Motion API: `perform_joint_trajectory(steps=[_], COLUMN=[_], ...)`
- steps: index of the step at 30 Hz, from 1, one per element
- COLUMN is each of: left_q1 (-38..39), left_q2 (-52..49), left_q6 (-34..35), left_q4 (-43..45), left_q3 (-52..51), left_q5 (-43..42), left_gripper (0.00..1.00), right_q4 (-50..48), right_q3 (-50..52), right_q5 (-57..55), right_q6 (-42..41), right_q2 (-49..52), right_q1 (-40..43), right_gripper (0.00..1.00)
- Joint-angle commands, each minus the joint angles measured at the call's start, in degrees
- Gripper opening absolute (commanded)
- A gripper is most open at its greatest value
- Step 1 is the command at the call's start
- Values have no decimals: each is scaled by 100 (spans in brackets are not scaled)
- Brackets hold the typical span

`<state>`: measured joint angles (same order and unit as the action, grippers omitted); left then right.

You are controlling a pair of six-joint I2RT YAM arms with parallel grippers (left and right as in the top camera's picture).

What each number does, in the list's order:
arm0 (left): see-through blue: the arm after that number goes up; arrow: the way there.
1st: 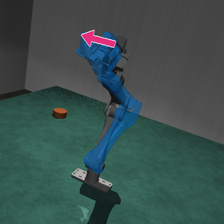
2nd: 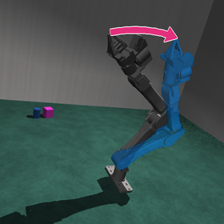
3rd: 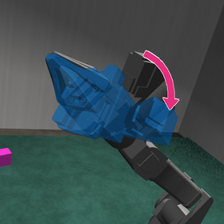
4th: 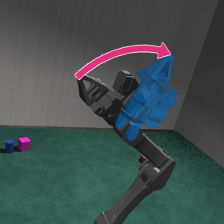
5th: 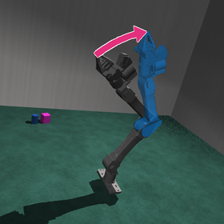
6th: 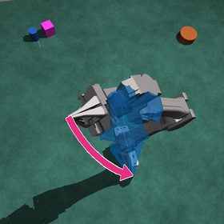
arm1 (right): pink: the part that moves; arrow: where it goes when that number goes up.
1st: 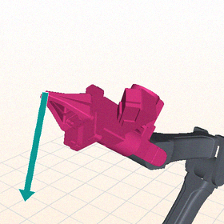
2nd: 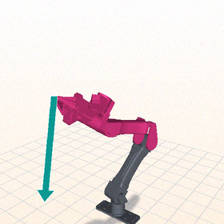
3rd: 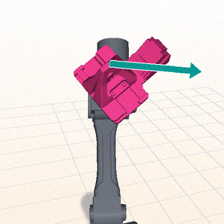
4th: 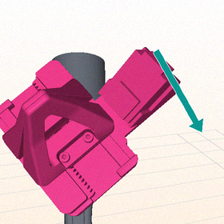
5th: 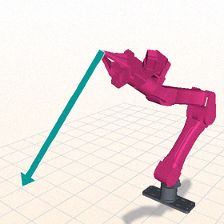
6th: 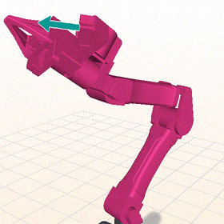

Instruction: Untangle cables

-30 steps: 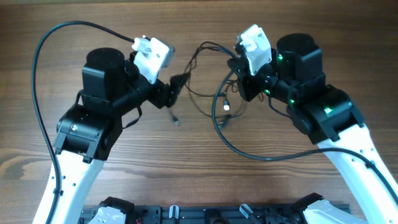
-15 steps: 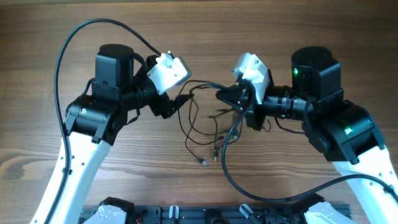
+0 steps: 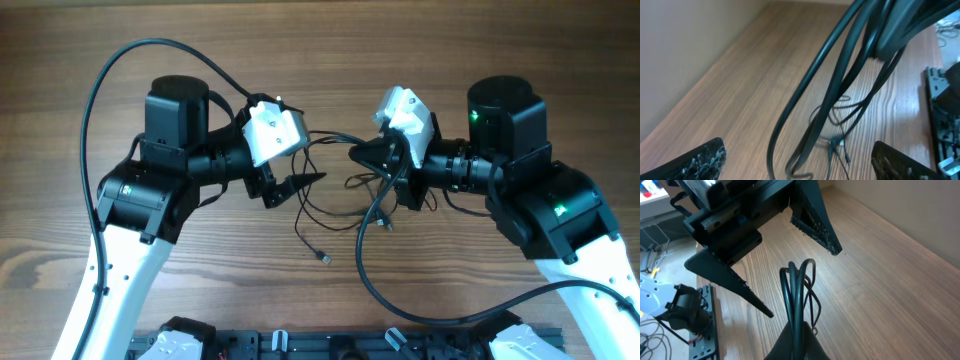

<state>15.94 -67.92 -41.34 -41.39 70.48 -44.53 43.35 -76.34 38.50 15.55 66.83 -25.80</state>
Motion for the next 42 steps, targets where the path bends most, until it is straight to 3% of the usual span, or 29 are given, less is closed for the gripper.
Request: perform_joint_trajectory(steps=[1,7,8,10,12,15,18,19,20,21,22,27,33,35,36,38,39,42], left_q1=[-20,-20,-20,-20,-37,-48,-166,-256,-444,-592,-796,-1591,-1672,-1668,-1668,-1670,-1670,-1672], left_q2=[-59,-496,-612,-743,-752,-730,-708,-704,-682,-656,-599,-354,-350,-350,-350,-350,-350,-348], left_q6=[-46,-44,-44,-44,-39,20,782,1019,1526,1851,2164,2743,2977,2981,2981,2979,2981,2981], left_q4=[190,645,695,780,874,1049,1469,1641,1956,2133,2299,2424,2044,1718,1572,1309,1279,1370], left_q3=[90,90,90,90,90,90,90,90,90,90,90,90,90,90,90,90,90,90], left_q5=[-367,-374,-433,-450,-444,-417,-210,-205,-92,17,118,105,-11,-157,-153,-142,-39,492], left_gripper=[93,84,78,47,4,4,4,4,4,4,4,4,4,9,24,89,100,100], right_q4=[48,201,229,249,249,262,271,280,278,275,245,-59,-271,-273,-273,-273,-273,-236], right_q3=[-59,-59,-59,-59,-59,-59,-59,-59,-59,-59,-59,-59,-59,-59,-59,-59,-59,-59], right_q5=[153,341,341,339,337,334,201,133,7,-181,-621,-2262,-1617,-1563,-1508,-1381,-1377,-1379], right_q6=[76,79,76,76,81,81,79,76,76,55,-197,-1303,-1464,-1464,-1462,-1443,-1443,-1403], right_q2=[-114,-114,-114,-114,-114,-103,-15,28,76,116,168,409,1067,1215,1272,1362,1386,1386], right_q1=[0,0,0,0,0,0,0,0,0,0,0,0,0,0,0,0,0,0], right_gripper=[4,4,4,4,4,4,8,18,45,82,100,100,100,100,100,100,100,100])
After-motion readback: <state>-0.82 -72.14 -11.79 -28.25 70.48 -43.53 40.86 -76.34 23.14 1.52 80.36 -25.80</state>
